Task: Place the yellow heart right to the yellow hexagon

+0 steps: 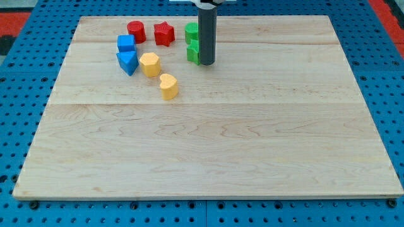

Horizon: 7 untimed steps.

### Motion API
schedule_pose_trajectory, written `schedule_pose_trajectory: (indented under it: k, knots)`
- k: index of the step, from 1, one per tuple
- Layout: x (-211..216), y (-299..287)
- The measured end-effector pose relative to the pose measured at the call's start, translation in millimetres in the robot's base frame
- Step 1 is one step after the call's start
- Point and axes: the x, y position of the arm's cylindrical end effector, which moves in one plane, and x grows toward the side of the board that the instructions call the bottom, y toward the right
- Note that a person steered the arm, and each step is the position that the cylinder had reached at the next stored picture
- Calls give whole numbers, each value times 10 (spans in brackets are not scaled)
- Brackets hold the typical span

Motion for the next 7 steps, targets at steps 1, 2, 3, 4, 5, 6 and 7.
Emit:
schedule_pose_trajectory:
  k: [1,2,3,4,5,6,7]
  knots:
    - [120,104]
    - [1218,362]
    - [1319,-564]
    - [1153,-856]
    - [1136,-853]
    - [1116,-810]
    - [1028,-742]
